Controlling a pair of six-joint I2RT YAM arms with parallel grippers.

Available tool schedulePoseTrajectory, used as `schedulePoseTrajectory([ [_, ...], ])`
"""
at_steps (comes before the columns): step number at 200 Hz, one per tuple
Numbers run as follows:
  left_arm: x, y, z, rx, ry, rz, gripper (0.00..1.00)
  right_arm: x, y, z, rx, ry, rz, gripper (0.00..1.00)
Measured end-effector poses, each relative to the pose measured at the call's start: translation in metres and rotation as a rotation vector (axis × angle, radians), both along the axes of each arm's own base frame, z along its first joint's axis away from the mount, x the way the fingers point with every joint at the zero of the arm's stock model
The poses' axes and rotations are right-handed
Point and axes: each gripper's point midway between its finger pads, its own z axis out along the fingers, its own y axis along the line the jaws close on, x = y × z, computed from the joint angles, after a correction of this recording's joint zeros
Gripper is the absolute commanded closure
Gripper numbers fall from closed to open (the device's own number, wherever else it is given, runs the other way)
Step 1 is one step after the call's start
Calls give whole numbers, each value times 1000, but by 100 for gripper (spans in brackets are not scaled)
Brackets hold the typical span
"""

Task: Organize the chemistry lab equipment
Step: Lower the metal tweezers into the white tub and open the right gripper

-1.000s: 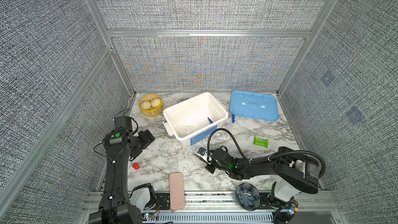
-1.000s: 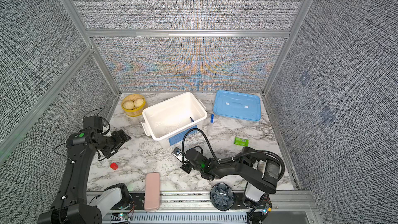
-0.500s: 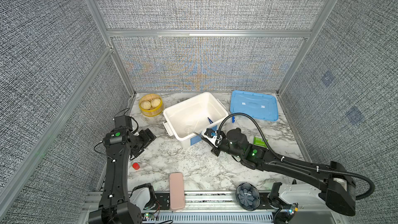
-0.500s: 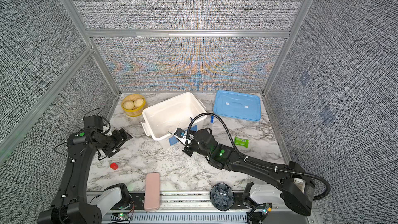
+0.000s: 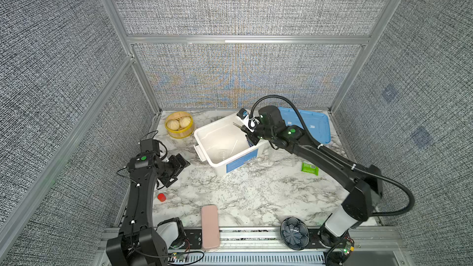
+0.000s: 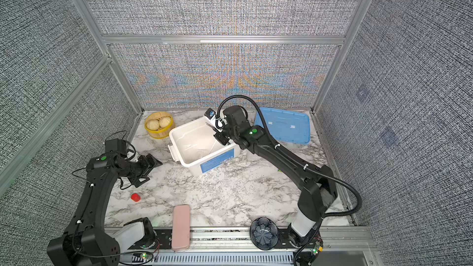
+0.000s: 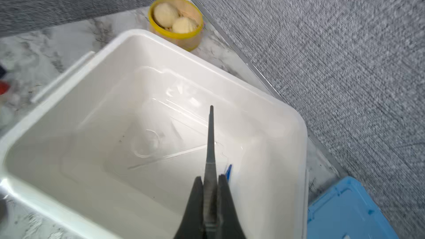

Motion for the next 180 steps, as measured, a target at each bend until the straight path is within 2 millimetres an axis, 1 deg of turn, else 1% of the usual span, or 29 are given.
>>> schedulePoseTrajectory([
  [33, -2, -7, -6, -46, 3, -11, 14, 43, -13, -44, -93, 99, -166, 100],
  [62, -3, -9, -4, -55, -3, -14, 14, 67, -17, -89, -153, 182, -269, 100],
  [87, -6, -10, -6, -55, -1, -14, 14, 84, -15, -113, -185, 213, -333, 100],
  [109, -6, -10, -3, -55, 1, -19, 14, 94, -15, -128, -200, 222, -372, 100],
  [149, -12, -14, -3, -71, -4, -25, 14, 101, -20, -164, -244, 253, -413, 100],
  [165, -15, -16, -3, -79, -10, -28, 14, 103, -23, -172, -258, 252, -425, 100],
  [180, -20, -19, -7, -91, -3, -31, 14, 105, -25, -176, -260, 242, -434, 100],
])
